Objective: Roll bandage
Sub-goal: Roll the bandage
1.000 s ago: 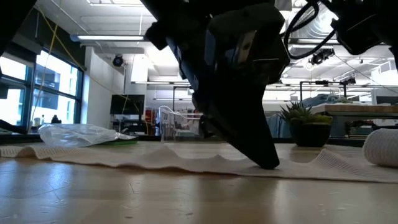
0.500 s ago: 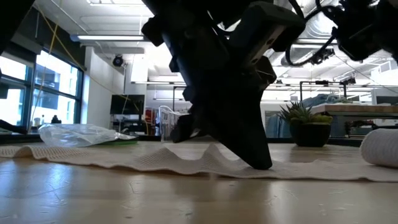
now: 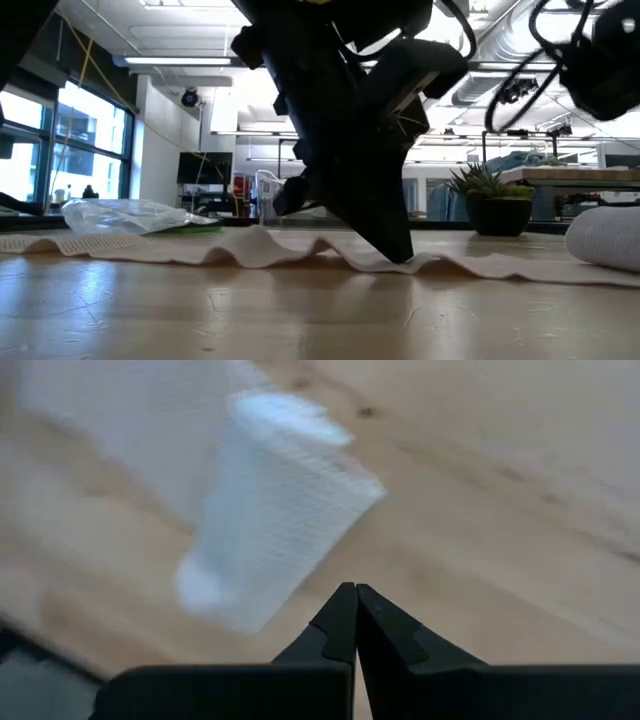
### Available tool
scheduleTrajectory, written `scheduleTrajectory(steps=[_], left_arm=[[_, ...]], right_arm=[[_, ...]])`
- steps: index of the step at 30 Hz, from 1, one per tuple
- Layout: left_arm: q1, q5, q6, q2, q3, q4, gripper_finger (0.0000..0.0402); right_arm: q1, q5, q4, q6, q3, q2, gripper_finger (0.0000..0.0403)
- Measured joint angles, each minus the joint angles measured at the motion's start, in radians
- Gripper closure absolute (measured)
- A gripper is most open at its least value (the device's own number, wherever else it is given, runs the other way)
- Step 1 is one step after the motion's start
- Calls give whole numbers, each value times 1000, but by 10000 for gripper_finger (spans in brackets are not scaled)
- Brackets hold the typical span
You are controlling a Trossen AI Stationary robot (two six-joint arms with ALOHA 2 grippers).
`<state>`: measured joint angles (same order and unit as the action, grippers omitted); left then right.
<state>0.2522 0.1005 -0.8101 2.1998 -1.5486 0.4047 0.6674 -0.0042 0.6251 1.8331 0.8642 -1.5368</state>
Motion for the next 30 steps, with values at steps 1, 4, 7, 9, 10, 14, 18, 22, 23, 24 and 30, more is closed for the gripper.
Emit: scheduleTrajectory(steps=[1, 4, 7, 9, 10, 14, 18, 22, 23, 24, 30], left_arm=[[5, 2, 0, 0, 0, 1, 402], [20, 4, 0, 0, 0, 1, 402], [40, 5, 1, 0, 0, 1, 401], [46, 10, 0, 0, 0, 2, 402], [47, 16, 1, 0, 0, 4, 402], [35, 17, 1, 0, 0, 4, 402], [28, 18, 11, 0, 0, 5, 402], [30, 22, 11, 0, 0, 2, 401], [35, 22, 11, 0, 0, -1, 402], [39, 22, 11, -1, 0, -2, 402], [45, 18, 41, -11, 0, 4, 401]], right_arm=[[0, 0, -1, 7, -6, -8, 403], [3, 4, 4, 30, -15, -13, 403], [8, 12, -8, 30, -15, -13, 403], [8, 10, -5, 26, -15, -15, 403], [8, 8, -5, 27, -15, -15, 403], [8, 8, -20, 26, -15, -15, 403], [8, 9, -19, 26, -15, -15, 403], [8, 10, -17, 26, -15, -15, 403], [8, 4, -16, 26, -15, -15, 403], [8, -1, -16, 25, -15, -15, 403], [8, -4, -10, 17, -15, -15, 403]])
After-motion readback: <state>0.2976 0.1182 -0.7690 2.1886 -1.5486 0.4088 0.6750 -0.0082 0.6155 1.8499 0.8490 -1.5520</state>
